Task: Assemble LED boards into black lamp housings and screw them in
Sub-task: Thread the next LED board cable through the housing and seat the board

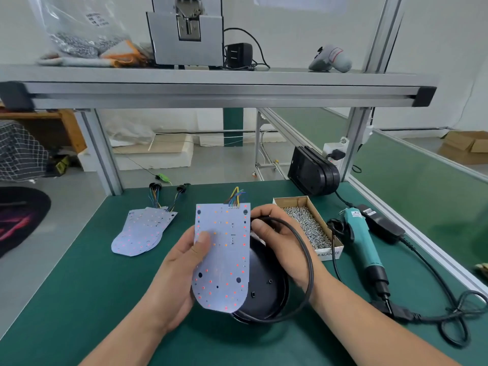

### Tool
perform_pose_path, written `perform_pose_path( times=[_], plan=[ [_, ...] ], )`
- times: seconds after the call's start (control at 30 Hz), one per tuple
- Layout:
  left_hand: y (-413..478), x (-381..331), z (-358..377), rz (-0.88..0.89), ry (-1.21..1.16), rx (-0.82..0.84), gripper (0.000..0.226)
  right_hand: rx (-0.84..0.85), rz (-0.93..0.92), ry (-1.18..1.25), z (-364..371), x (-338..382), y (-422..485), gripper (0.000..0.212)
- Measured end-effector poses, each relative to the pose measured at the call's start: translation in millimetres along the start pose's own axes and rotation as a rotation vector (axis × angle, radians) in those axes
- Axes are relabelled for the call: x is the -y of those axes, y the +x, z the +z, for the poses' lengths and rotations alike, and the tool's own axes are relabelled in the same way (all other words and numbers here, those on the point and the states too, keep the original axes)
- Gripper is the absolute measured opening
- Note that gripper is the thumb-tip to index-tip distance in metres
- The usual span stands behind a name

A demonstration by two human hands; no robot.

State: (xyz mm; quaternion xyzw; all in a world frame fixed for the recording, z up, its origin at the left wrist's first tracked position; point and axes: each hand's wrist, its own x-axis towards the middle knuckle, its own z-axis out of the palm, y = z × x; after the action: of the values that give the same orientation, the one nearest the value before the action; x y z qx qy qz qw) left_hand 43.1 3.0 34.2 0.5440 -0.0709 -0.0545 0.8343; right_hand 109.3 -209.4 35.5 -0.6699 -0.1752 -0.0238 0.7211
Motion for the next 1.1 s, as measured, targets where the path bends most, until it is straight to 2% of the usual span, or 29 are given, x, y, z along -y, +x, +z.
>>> perform_pose_path(
  times=[0.17,0.37,0.47,0.6,0.7,0.87,0.93,1.1],
  plan=[
    [0,-1,-5,0.017,0.127,0.035,0.055,-0.001,-0.014,-0.008,-2,1,-2,0.024],
    [4,-2,-13,0.023,0.199,0.024,0.053,-0.017,0.029,0.005,-3,8,-7,0.033],
    [3,-8,-14,-0.033,0.117,0.033,0.054,-0.016,0.029,0.004,0,10,-9,0.028],
    [0,-12,-16,-0.100,0.043,0.053,0.067,-0.041,0.047,0.158,3,9,-7,0.024],
    [-1,-12,-13,-0.143,0.018,0.067,0.063,-0.068,0.042,0.192,2,6,-4,0.024],
    [0,-12,-18,-0.260,-0.134,0.041,0.055,-0.166,-0.043,-0.060,-8,5,-1,0.027],
    [2,-13,-23,-0.264,-0.204,0.029,0.056,-0.186,-0.068,-0.071,-9,4,-1,0.027],
    [3,-13,-29,-0.226,-0.231,-0.008,0.064,-0.286,-0.007,0.118,-10,5,3,0.024]
  ],
)
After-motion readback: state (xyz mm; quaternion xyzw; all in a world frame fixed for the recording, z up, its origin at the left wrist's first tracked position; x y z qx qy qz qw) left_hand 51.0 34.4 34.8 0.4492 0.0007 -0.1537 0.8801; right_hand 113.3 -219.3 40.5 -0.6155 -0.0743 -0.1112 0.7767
